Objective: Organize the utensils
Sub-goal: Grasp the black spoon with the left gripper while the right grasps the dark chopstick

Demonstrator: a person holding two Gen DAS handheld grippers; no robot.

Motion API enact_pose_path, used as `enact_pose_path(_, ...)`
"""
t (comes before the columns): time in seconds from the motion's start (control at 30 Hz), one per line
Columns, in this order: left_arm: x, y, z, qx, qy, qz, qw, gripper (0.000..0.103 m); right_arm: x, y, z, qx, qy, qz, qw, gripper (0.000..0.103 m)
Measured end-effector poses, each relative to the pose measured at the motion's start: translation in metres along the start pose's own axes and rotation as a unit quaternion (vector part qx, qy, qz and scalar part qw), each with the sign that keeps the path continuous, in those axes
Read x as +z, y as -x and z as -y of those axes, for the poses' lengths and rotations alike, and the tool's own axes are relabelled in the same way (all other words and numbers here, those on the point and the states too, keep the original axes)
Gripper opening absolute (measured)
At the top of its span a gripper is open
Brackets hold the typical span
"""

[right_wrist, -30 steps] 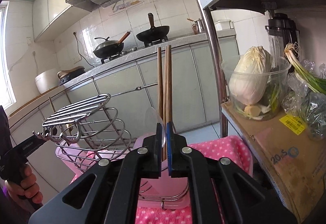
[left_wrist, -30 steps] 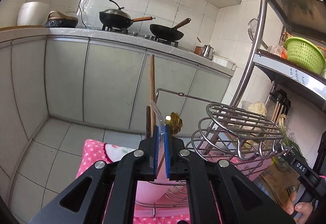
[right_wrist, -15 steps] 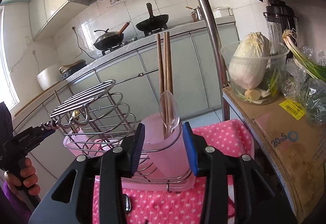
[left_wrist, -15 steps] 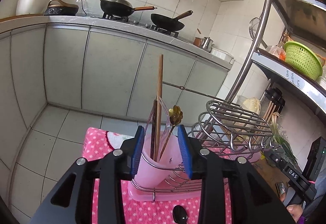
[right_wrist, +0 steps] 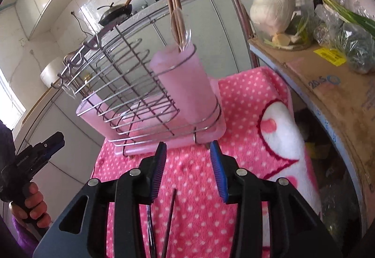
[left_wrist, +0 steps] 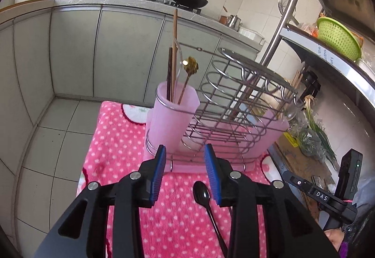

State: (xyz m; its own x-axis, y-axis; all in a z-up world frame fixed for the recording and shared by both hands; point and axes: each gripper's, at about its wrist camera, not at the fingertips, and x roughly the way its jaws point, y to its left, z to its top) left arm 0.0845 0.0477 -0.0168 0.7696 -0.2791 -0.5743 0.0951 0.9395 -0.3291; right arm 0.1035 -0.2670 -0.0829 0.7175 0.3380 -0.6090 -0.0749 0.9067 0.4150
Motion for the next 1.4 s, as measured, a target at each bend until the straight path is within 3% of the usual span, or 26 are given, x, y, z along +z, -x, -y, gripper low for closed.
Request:
enact_pose_path(0.3, -0.033, -0.006, 0.005, -0.009, 0.007, -0.058, 0.9982, 0.033, -0.03, -0.031, -0.012, 0.032, -0.013, -0.111, 0.993, 0.039)
enact_pose_path(0.5, -0.046, -0.013, -0.002, -0.001, 0.018, -0.096, 0.9953, 0.033, -0.043, -0.05, -0.022, 0.033, -0.008, -0.153, 0.988, 0.039)
enact_pose_path(0.73, -0.052, -0.018, -0.008, -0.013, 0.04, -0.122, 0.9916, 0.032, -0.045, -0.08, -0.028, 0.013, -0.007, -0.204, 0.979, 0.026)
enact_pose_path(0.9, -0.053, -0.02, -0.005, -0.011, 0.034, -0.127, 0.9912, 0.031, -0.048, -0.098, -0.036, -0.014, 0.016, -0.221, 0.975, 0.025)
enact_pose_path(1.17, -0.053, -0.037, -0.002, -0.018, 0.039, -0.163, 0.9857, 0.027, -0.056, -0.114, -0.04, -0.031, 0.031, -0.222, 0.974, 0.006)
enact_pose_path(1.3, -0.051, -0.053, 0.007, -0.034, 0.034, -0.195, 0.9797, 0.027, -0.056, -0.104, -0.027, -0.015, 0.001, -0.204, 0.979, 0.006)
enact_pose_path(1.4, -0.053, -0.075, 0.017, -0.046, 0.032, -0.237, 0.9698, 0.027, -0.05, -0.089, -0.015, -0.014, -0.013, -0.187, 0.982, 0.006)
